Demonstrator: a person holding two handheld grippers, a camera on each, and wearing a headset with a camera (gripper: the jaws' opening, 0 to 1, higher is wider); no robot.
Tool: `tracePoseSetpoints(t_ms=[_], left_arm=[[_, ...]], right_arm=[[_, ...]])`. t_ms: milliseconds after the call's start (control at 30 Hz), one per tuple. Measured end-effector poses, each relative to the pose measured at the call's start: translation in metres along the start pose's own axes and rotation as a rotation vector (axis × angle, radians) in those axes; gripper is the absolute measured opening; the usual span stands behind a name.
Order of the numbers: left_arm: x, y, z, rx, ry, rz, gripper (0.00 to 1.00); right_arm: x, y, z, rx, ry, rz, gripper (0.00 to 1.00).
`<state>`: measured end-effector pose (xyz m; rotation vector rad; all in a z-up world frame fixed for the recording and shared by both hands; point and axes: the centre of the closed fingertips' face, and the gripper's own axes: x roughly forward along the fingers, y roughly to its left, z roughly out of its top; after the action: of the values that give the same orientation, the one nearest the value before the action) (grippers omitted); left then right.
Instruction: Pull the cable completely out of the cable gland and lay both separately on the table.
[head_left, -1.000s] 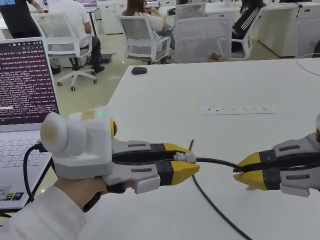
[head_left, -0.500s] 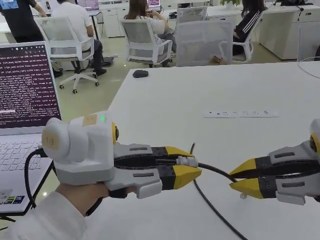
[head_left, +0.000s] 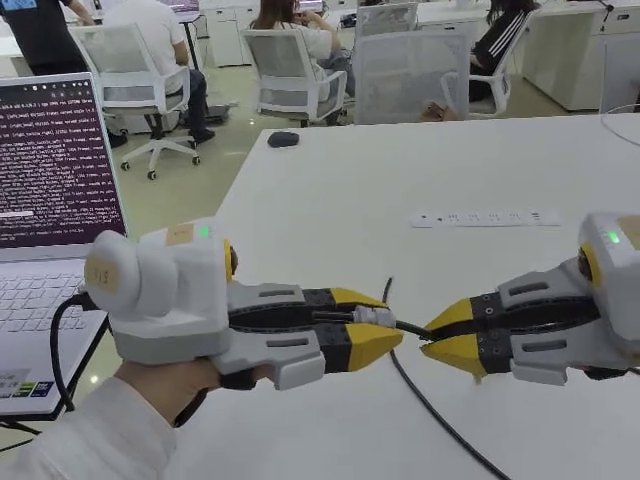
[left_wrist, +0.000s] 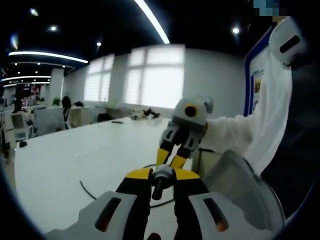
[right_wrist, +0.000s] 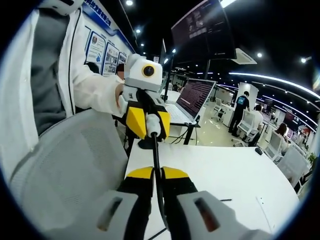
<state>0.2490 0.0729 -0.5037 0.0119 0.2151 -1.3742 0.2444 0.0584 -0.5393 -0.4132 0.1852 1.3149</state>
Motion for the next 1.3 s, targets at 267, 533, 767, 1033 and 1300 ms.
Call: tracePoseSetpoints(t_ms=[267,533,767,1033,1300], left_arm=[[0.001,0.001,-0.001,-0.007,-0.003,0.001,0.16],[-0.002,0.005,-0.003,-0.016,0.002,0.007,0.17],[-0.007,0.009,-0.005,-0.026,0.007,0.020,0.17],[-0.007,0.013,-0.005,-0.044,-0.005,0.028,0.17],[-0.003,0.024,-0.017,-0.072,0.011,0.053,0.17]], right_arm=[[0.001,0.000,-0.002,-0.006,0.007,0.006,0.04],[0.001,-0.004,-0.025,0.003,0.070,-0.012,0.04],[0.000,-0.009,-0.048,0.057,0.100,-0.027,0.05],[0.003,-0.009,-0.090,0.098,0.198,-0.037,0.05],[0.011,0.002,-0.123,0.154,0.243,-0.010,0.06]])
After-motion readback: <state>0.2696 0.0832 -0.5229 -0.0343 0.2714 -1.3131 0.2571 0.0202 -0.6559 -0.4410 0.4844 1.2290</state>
